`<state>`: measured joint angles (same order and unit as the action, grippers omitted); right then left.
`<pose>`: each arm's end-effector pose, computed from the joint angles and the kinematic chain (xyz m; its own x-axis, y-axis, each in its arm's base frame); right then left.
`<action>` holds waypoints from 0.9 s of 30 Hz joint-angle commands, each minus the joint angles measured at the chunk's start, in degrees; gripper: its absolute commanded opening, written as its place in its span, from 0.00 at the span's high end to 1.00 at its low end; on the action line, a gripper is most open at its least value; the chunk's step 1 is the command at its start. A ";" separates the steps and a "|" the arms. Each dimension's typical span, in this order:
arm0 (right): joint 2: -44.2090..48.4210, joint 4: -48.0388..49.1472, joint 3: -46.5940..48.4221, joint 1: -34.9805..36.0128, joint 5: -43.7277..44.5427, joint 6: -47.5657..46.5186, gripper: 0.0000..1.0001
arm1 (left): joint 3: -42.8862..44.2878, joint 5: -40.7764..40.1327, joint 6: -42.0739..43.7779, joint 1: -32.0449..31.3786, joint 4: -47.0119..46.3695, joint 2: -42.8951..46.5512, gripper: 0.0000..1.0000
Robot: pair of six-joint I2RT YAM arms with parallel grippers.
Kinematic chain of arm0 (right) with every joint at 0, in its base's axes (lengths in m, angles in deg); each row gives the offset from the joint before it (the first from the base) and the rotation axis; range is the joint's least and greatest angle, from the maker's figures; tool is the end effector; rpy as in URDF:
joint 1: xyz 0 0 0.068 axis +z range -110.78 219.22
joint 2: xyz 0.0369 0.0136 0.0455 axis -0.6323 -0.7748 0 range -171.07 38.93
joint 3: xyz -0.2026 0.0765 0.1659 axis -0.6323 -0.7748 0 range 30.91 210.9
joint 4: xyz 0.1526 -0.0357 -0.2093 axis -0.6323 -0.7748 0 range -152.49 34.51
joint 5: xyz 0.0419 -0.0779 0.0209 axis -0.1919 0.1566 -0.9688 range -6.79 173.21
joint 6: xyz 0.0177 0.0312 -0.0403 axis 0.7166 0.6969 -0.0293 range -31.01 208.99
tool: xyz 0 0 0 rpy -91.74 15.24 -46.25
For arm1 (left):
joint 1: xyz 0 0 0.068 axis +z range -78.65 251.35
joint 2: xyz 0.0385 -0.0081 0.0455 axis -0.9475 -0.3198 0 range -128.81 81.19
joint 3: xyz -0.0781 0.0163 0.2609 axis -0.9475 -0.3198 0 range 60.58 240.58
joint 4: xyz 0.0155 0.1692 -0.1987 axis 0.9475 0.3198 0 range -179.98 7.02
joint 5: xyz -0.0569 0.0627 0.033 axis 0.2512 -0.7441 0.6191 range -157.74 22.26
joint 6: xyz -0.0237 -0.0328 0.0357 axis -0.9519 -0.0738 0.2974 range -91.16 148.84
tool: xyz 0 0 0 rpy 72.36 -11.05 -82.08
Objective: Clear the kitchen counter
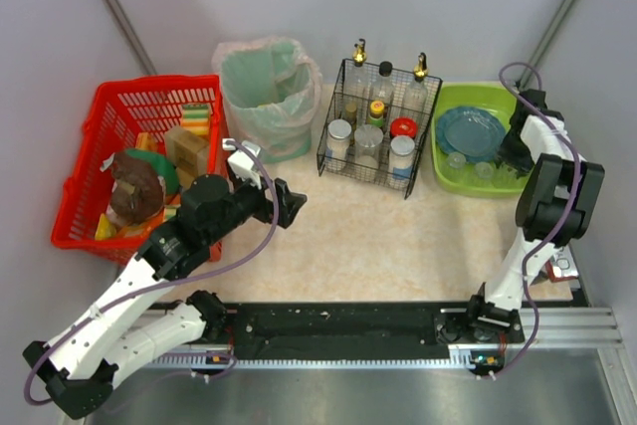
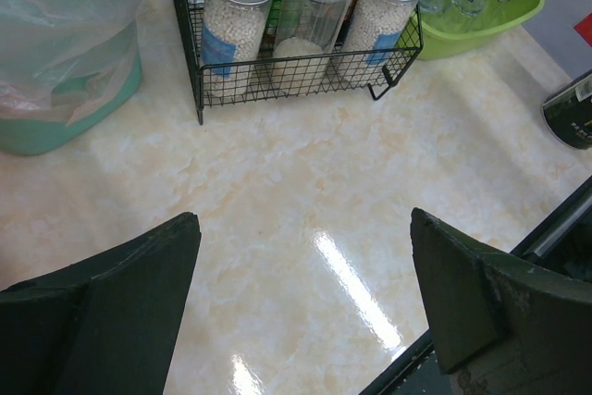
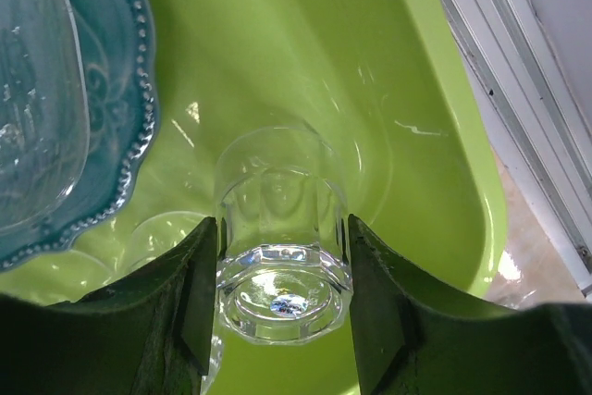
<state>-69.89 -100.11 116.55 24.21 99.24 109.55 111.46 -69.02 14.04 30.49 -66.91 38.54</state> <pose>0.3789 -0.1117 0.2219 -0.7145 0.5408 -0.4438 0.6414 0.7598 -0.1067 0.1258 -0.1077 0.3587 -0.3502 -0.0348 -0.9360 0.5671 0.7874 -0.2414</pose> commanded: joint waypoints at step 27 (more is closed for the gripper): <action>16.42 0.94 1.11 -2.13 -2.76 -1.83 0.11 | 5.02 -0.83 -1.45 0.08 1.71 -1.91 0.02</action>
<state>-64.34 -99.48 117.86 22.84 97.98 108.48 112.55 -70.14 13.58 30.49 -65.01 35.69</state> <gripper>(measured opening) 0.884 0.985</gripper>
